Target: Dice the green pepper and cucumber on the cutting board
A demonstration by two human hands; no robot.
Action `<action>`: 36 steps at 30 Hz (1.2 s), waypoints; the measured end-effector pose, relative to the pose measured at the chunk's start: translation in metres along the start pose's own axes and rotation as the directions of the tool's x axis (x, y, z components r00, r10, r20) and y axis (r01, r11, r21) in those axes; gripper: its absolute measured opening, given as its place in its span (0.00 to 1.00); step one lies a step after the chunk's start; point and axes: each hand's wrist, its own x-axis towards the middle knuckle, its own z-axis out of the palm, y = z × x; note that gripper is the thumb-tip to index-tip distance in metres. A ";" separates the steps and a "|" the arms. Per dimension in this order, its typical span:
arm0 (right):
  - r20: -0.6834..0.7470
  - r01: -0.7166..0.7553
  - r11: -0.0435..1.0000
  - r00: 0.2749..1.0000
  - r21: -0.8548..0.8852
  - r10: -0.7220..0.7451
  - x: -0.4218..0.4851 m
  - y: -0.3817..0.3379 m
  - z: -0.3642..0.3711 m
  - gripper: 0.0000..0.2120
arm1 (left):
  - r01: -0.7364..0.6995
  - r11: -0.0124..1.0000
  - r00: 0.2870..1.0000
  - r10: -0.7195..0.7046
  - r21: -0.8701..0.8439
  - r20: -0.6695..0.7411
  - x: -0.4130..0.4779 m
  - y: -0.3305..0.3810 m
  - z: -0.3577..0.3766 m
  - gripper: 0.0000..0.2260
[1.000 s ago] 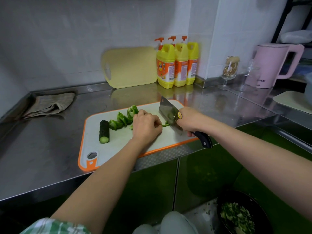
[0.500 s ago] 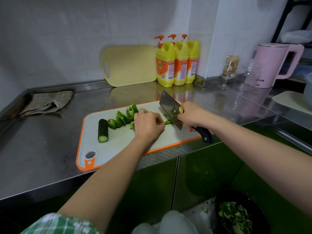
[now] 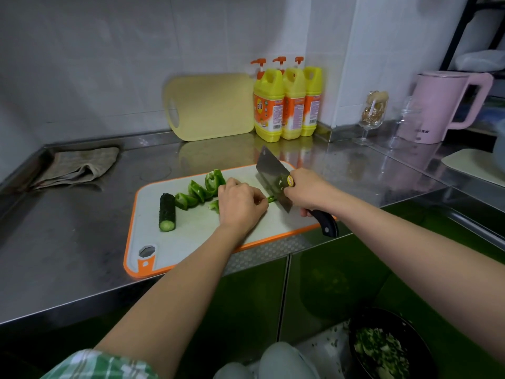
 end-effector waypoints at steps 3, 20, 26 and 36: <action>0.066 -0.025 0.998 0.997 -0.066 0.029 -0.003 -0.003 -0.005 0.07 | 0.011 1.000 1.000 -0.011 -0.021 0.003 0.001 0.000 0.000 0.07; 0.111 -0.009 0.989 0.993 -0.149 0.026 -0.010 -0.009 -0.001 0.07 | 0.042 0.998 0.999 -0.042 -0.037 0.002 0.002 -0.003 0.002 0.06; 0.027 -0.014 0.997 1.000 -0.072 0.016 -0.002 -0.009 0.015 0.07 | 0.033 0.999 0.999 -0.032 -0.040 0.016 0.001 -0.003 0.001 0.06; 0.093 -0.002 0.998 0.996 -0.068 0.008 -0.010 -0.007 0.000 0.08 | 0.023 0.999 1.000 -0.022 -0.032 0.016 0.001 0.000 -0.001 0.06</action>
